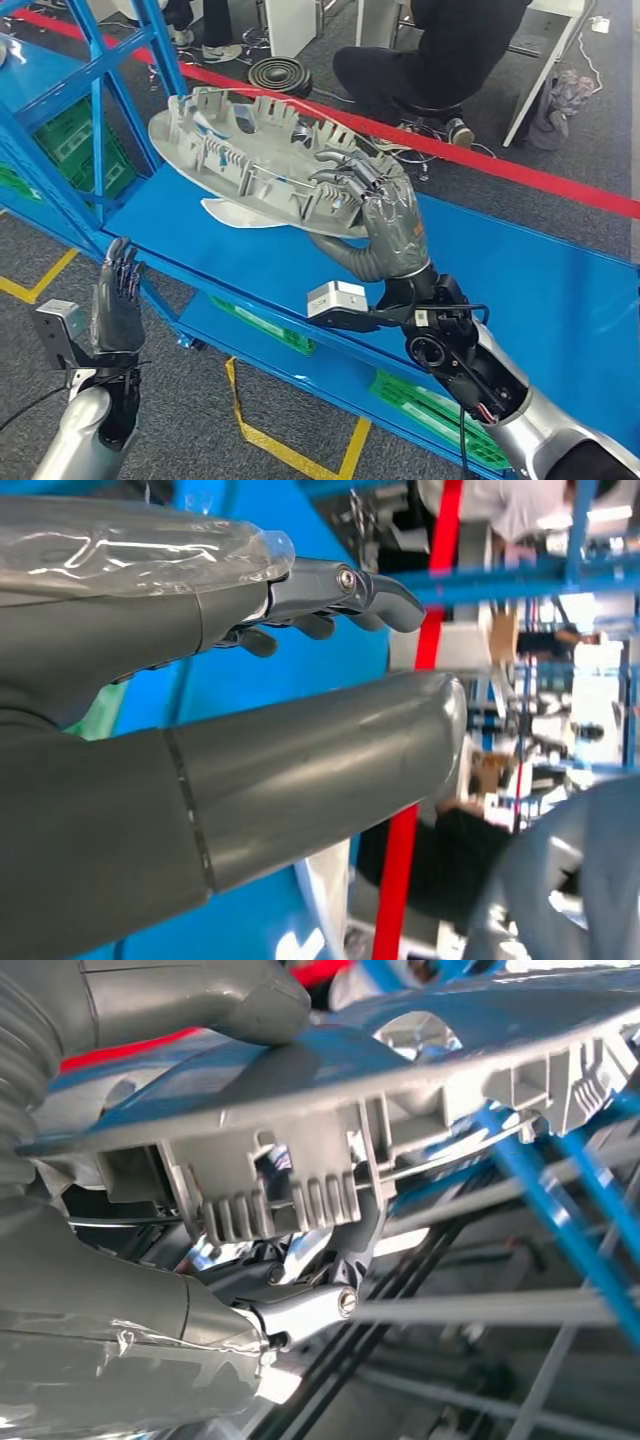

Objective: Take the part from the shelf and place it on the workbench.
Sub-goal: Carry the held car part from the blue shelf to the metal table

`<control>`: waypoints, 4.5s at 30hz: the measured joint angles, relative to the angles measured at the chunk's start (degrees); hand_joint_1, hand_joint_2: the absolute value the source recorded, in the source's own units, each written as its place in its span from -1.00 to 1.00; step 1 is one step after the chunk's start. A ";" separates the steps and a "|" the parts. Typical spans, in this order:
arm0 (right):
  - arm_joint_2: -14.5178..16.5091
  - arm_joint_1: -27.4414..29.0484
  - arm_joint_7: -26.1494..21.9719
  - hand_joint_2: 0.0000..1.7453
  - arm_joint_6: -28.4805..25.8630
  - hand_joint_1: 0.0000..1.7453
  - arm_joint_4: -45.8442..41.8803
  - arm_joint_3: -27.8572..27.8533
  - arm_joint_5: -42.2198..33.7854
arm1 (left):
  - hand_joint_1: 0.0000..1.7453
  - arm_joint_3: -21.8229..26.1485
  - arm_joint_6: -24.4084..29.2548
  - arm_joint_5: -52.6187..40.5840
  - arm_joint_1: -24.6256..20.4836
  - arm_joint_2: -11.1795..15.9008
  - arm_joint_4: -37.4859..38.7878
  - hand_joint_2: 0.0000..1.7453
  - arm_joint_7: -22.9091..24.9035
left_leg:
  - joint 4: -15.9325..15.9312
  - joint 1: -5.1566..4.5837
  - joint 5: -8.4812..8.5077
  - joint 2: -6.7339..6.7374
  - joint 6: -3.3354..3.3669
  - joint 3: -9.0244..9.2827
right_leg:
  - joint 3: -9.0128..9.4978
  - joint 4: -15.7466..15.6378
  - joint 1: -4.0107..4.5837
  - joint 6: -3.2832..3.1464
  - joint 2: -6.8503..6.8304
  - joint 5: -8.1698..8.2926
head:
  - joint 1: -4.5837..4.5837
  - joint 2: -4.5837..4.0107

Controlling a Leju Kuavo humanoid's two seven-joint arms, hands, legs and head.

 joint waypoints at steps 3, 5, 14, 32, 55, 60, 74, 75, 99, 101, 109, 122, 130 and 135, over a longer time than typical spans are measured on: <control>0.07 0.32 -0.03 1.00 -0.03 1.00 0.00 1.04 0.00 | -1.00 0.01 0.15 0.08 0.29 -0.01 -1.03 -1.00 0.16 | -0.25 0.21 -0.20 -2.09 1.06 0.76 | -4.70 10.19 -0.13 -0.01 4.42 -4.87 | 0.96 0.00; 0.07 0.49 -0.08 1.00 -0.03 1.00 0.00 1.67 -0.16 | -1.00 0.01 0.15 0.09 0.60 -0.04 -1.33 -1.00 0.19 | -0.22 0.00 -0.41 -3.75 1.32 1.07 | -8.70 16.97 0.08 -0.14 5.39 -6.48 | 1.53 0.00; 0.08 0.41 0.14 1.00 -0.02 1.00 -0.09 3.40 -1.37 | -1.00 0.02 0.15 0.17 1.73 0.03 -3.05 -1.00 0.60 | -0.02 0.54 -0.51 -10.69 -0.30 0.73 | -2.70 -0.65 0.23 -2.20 10.90 3.98 | 2.58 0.00; 0.15 0.01 -0.11 1.00 1.09 1.00 -2.07 5.44 -5.77 | -1.00 0.32 0.14 -0.50 1.19 0.63 -4.91 -1.00 1.30 | -0.37 0.65 -0.43 -0.96 0.05 1.05 | -0.05 0.94 -0.20 -0.11 1.50 -0.68 | 0.61 0.00; 0.15 -0.35 -1.11 1.00 -2.18 1.00 -0.48 5.69 -8.82 | -1.00 0.36 -0.10 -0.93 0.29 0.27 -4.30 -1.00 0.17 | 9.01 0.71 -2.96 -0.04 -2.17 -4.04 | -0.92 -2.23 0.18 -2.44 1.73 3.92 | -0.15 0.00; 0.15 -0.32 -1.12 1.00 -2.18 1.00 -0.46 5.63 -9.02 | -1.00 0.36 -0.11 -0.93 0.28 0.13 -4.26 -1.00 0.07 | -0.13 -0.02 -0.48 1.49 -0.58 0.69 | -0.11 -2.03 0.79 -0.91 -1.04 2.68 | 0.14 0.00; -0.38 0.48 -0.50 1.00 -2.77 1.00 -0.48 5.28 -9.38 | -1.00 0.36 -0.45 -0.65 0.00 -0.76 -3.66 -1.00 -0.16 | 0.07 -0.01 -0.97 -8.82 0.73 1.53 | -3.54 -0.08 0.57 -2.09 10.46 4.74 | 2.57 0.00; -0.41 0.47 -0.29 1.00 -2.90 1.00 -0.48 5.25 -9.37 | -1.00 0.36 -0.50 -0.61 -0.03 -0.81 -3.47 -1.00 -0.25 | 0.03 0.10 -0.81 -9.54 0.39 1.31 | -3.14 -0.56 0.64 -2.16 9.90 4.67 | 2.73 0.00; -0.56 0.45 -1.38 1.00 -3.38 1.00 0.42 5.25 -10.56 | -1.00 0.36 -0.09 -0.16 -0.98 -0.84 -1.58 -1.00 -1.13 | -0.04 0.10 -0.73 -4.70 1.17 1.50 | -9.89 16.48 0.17 -0.21 5.54 -3.92 | 2.23 0.00; -0.57 0.54 -1.40 1.00 -3.38 1.00 0.54 5.25 -10.60 | -1.00 0.35 0.02 -0.15 -0.98 -0.87 -1.49 -1.00 -1.13 | 0.01 -0.03 -0.75 -6.45 1.19 1.65 | -7.82 10.20 0.32 -0.93 6.67 0.61 | 2.56 0.00; -0.57 0.05 -1.69 1.00 -3.23 1.00 0.83 5.27 -10.98 | -1.00 0.34 0.51 -0.07 -0.99 -0.79 -1.33 -1.00 -1.03 | 1.92 0.23 -1.50 -8.33 -0.83 -0.54 | -1.89 -2.46 -0.04 -2.37 7.86 4.96 | 2.64 0.00; -0.57 -0.41 -2.15 1.00 -3.02 1.00 1.45 5.25 -11.19 | -1.00 0.33 0.94 0.09 -1.46 -0.38 -1.36 -1.00 -0.65 | 0.55 0.30 -1.01 0.86 -0.45 0.80 | -0.94 -1.77 0.47 -0.33 -1.56 3.30 | 0.12 0.00; -0.59 -0.60 -2.31 1.00 -3.01 1.00 1.57 5.19 -11.41 | -1.00 0.33 1.02 0.26 -1.58 -0.19 -1.35 -1.00 -0.42 | 0.31 0.18 -1.00 -4.75 1.27 1.47 | -9.85 16.53 0.24 -0.14 5.53 -3.94 | 2.32 0.00; -0.59 -0.70 -2.28 1.00 -3.04 1.00 1.78 5.17 -11.45 | -1.00 0.33 1.14 0.35 -1.72 -0.20 -1.36 -1.00 -0.42 | 0.41 0.26 -0.81 -8.66 0.85 1.27 | -3.57 0.63 0.41 -1.97 10.63 4.77 | 2.60 0.00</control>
